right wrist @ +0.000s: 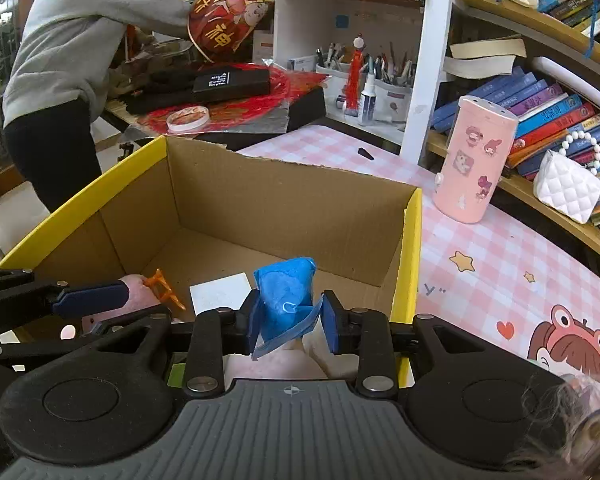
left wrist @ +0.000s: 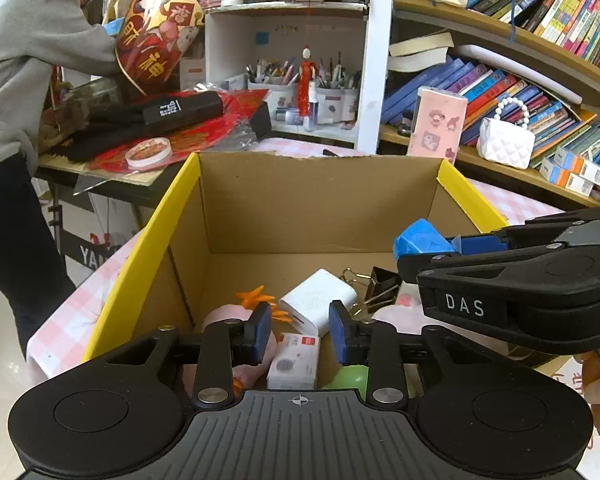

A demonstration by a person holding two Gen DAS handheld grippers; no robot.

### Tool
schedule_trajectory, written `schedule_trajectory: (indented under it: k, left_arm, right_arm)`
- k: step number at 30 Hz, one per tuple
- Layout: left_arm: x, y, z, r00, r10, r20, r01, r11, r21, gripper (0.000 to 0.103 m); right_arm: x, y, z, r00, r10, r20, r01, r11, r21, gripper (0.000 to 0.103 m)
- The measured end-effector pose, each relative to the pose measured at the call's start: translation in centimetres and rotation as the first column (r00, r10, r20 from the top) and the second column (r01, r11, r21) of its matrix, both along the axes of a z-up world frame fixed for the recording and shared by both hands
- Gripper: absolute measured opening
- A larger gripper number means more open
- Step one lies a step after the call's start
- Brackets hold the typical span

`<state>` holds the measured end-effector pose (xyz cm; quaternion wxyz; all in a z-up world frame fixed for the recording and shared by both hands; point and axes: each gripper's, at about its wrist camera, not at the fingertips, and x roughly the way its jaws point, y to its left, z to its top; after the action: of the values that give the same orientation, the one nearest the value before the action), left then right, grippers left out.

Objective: Organize objects
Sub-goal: 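Open the left tool to drop the white box while the right tool releases the blue piece, then withdraw both open tools from the box toward the remaining toys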

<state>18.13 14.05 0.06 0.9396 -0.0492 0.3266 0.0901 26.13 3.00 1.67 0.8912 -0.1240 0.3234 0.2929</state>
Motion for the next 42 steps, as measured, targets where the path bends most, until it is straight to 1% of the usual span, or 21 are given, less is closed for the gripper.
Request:
schedule_trajectory:
  k: [2, 4, 6, 9, 10, 14, 17, 21, 25, 31, 36, 42]
  left_arm:
    - [-0.3, 0.1, 0.3, 1.000, 0.006, 0.009, -0.006, 1.000, 0.001, 0.046]
    - [-0.7, 0.1, 0.9, 0.999, 0.007, 0.034, -0.007, 1.000, 0.005, 0.049]
    - [-1.2, 0.3, 1.5, 0.998, 0.011, 0.059, -0.011, 1.000, 0.011, 0.054]
    - [-2.2, 0.5, 2.4, 0.994, 0.020, 0.108, -0.022, 1.000, 0.015, 0.059]
    - [-2.6, 0.6, 2.7, 0.992, 0.025, 0.126, -0.026, 1.000, 0.010, 0.064]
    - [-4.1, 0.6, 3.6, 0.984, 0.016, 0.179, -0.019, 1.000, 0.014, 0.070]
    - [-5.6, 0.5, 4.1, 0.980, 0.006, 0.197, -0.011, 1.000, 0.026, 0.071]
    - [-8.1, 0.4, 4.4, 0.978, -0.005, 0.211, 0.003, 1.000, 0.012, 0.072]
    - [-11.0, 0.2, 4.6, 0.977, -0.018, 0.210, 0.018, 1.000, 0.004, 0.072]
    - [-14.7, -0.1, 3.8, 0.984, -0.017, 0.175, 0.021, 1.000, -0.020, 0.072]
    - [-17.0, -0.4, 2.7, 0.992, -0.025, 0.125, 0.027, 1.000, -0.011, 0.072]
    - [-19.1, -1.2, 1.8, 0.995, -0.055, 0.080, 0.055, 0.998, -0.009, 0.072]
  right_arm:
    - [0.1, 0.0, 0.0, 1.000, 0.000, 0.000, 0.000, 1.000, -0.005, 0.029]
    - [0.1, -0.1, 0.2, 1.000, -0.016, -0.008, 0.016, 1.000, 0.010, 0.033]
    - [-0.1, -0.4, 0.7, 0.999, -0.032, 0.002, 0.032, 0.999, 0.031, 0.037]
    - [-0.7, -1.0, 1.6, 0.998, -0.063, 0.024, 0.062, 0.997, 0.050, 0.038]
    - [-0.8, -1.2, 1.9, 0.997, -0.072, 0.032, 0.070, 0.996, 0.052, 0.039]
    - [-2.6, -2.7, 3.1, 0.989, -0.132, 0.062, 0.127, 0.988, 0.084, 0.040]
    - [-4.3, -3.9, 3.6, 0.982, -0.172, 0.072, 0.165, 0.981, 0.102, 0.040]
    - [-7.3, -5.1, 3.7, 0.975, -0.207, 0.085, 0.199, 0.975, 0.098, 0.040]
    - [-10.3, -6.0, 3.4, 0.968, -0.240, 0.074, 0.232, 0.967, 0.100, 0.040]
    - [-15.2, -6.5, 2.4, 0.963, -0.264, 0.048, 0.259, 0.962, 0.089, 0.041]
    - [-18.8, -6.5, 0.4, 0.964, -0.265, 0.003, 0.264, 0.963, 0.057, 0.041]
    - [-21.9, -6.5, -1.1, 0.964, -0.265, -0.025, 0.266, 0.963, 0.035, 0.041]
